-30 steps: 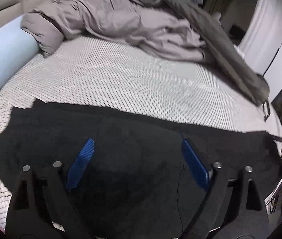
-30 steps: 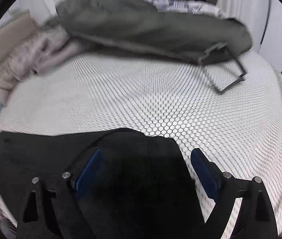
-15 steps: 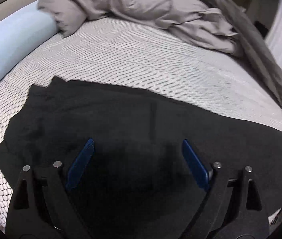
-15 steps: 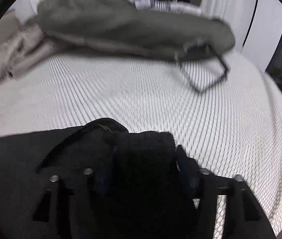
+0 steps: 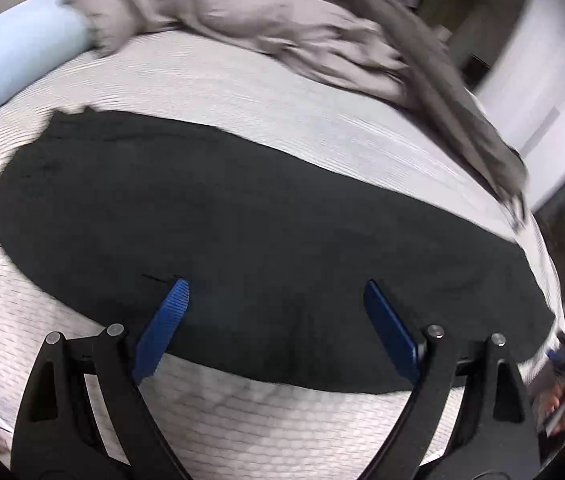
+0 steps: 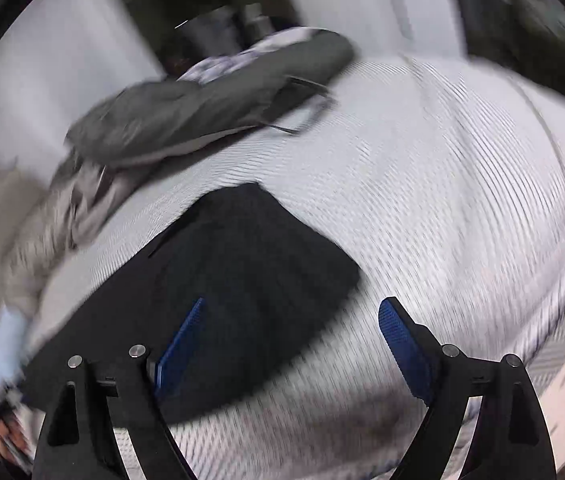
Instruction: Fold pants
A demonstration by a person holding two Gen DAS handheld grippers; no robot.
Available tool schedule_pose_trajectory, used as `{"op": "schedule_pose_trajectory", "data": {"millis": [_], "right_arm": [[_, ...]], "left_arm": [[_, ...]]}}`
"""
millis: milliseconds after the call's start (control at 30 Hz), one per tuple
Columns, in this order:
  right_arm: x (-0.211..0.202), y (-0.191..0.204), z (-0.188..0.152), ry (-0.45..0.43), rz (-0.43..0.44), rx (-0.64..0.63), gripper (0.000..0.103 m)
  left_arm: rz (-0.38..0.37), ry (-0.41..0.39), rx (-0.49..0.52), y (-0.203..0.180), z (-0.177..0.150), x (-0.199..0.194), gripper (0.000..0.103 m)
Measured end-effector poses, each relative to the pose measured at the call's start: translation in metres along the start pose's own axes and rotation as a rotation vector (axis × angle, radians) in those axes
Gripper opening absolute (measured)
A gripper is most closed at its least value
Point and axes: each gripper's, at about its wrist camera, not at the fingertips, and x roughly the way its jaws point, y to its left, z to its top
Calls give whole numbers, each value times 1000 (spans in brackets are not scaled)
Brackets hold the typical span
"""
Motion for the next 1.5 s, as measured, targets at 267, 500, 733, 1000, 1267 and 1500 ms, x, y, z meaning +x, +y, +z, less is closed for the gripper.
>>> {"op": "schedule_pose_trajectory", "data": {"millis": [267,500,733,1000,1267,1500], "right_arm": [[55,1,0,44,252,181,17],[50,-13,-12,105,138,29,18],[36,15,-9,45,214,66,72],[39,34,-39,36,177,161,45],[36,131,-112,195,412,-95,47],[94,201,-140,345,535,-77,59]], "left_arm": [[-82,73,155,-94,-45,53,88],[-22,38,299,-106,-73,53,88],[-224,3,267,-150,-70,33,89],[-94,105,414,-184,-114,45,89],[-217,82,156,-114,-125,-11,89],[-316,125,-38,-90,-131,-9,82]]}}
